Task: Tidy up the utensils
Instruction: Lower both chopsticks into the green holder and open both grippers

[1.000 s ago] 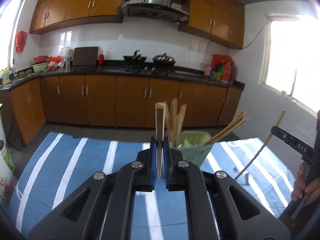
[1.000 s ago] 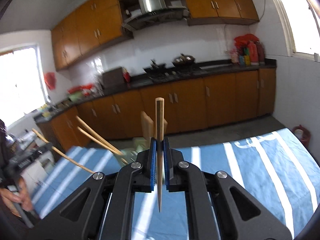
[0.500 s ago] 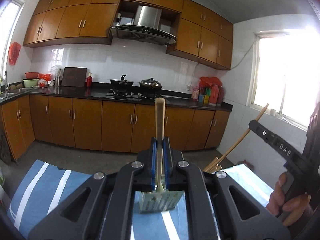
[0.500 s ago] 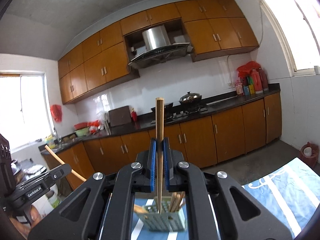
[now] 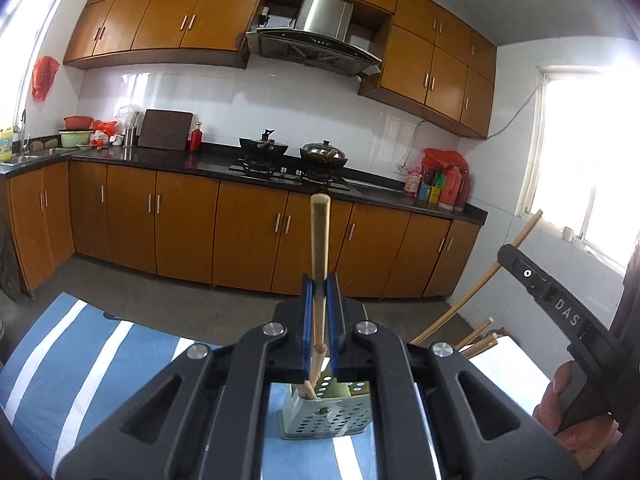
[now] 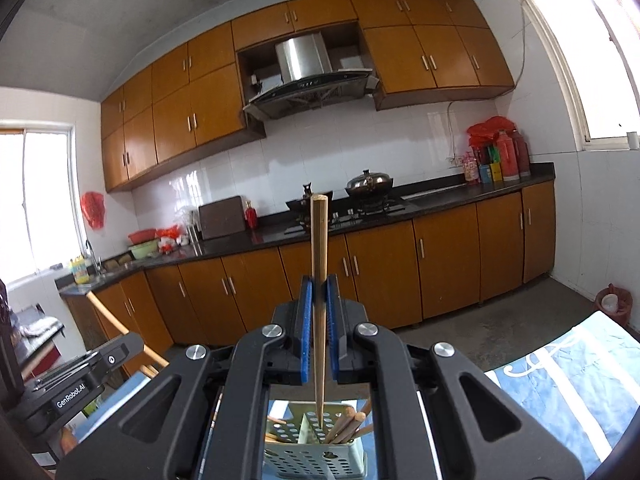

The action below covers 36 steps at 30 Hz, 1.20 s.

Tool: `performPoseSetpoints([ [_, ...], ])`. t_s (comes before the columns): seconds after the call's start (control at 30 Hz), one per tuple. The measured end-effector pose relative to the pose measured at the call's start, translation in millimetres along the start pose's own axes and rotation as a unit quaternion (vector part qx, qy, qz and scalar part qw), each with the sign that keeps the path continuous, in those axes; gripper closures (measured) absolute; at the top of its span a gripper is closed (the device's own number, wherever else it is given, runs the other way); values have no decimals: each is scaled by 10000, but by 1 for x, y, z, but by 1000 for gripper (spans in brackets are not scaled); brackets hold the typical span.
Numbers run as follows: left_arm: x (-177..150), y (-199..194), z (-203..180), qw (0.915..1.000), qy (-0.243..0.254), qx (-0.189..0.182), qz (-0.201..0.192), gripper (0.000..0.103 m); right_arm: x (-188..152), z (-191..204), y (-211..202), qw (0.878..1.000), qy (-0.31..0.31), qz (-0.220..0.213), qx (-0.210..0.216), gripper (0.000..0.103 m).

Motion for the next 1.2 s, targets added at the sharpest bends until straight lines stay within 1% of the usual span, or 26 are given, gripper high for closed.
performPoseSetpoints([
  [0.27,-12,16,0,9998,37,-17,170,95,-20,-1,15,9995,26,307,6,95],
  [0.57,-12,16,-1,9997,60,-102,197,95,-27,-3,15,9986,60,527,43,94],
  [0.6,-13,15,-1,9997,52,-106,214,95,-27,-3,16,9984,70,553,56,90],
  [0.63,-14,15,-1,9997,29,-109,225,95,-26,-4,13,9983,86,570,68,74],
  [0.67,-13,14,1,9997,-25,-106,218,94,-24,-4,11,9985,95,542,58,55],
  [0.7,-12,13,2,9997,-54,-122,212,92,-20,-5,6,9989,96,454,30,51],
  [0.77,-10,11,4,9997,-86,-115,192,91,-15,-6,0,9994,65,347,39,50],
  [0.9,-6,4,7,9998,-102,-84,138,89,-8,-10,-9,9996,91,277,31,50],
  [0.97,-3,-1,8,9999,-121,-64,100,86,-5,-12,-14,9997,92,246,10,48],
  [1.03,-2,-7,11,9999,-138,-54,78,82,-5,-13,-18,9997,79,240,-6,47],
  [1.1,-2,-14,14,9999,-138,-17,48,76,-7,-14,-25,9997,44,248,-25,45],
  [1.13,-3,-18,16,9999,-132,3,44,75,-8,-15,-27,9997,26,254,-40,42],
  [1.2,-6,-27,21,9999,-133,41,52,66,-11,-17,-34,9996,-1,281,-74,38],
])
Point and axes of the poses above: each gripper's, at about its wrist camera, not at the fingertips, and y roughly the way its jaws point, z to its left, x to its top, the point moved 8 cm from there along y, roughly the way its jaws point, and after that the axes turned 7 degrees about x, right-handed, at the moved point
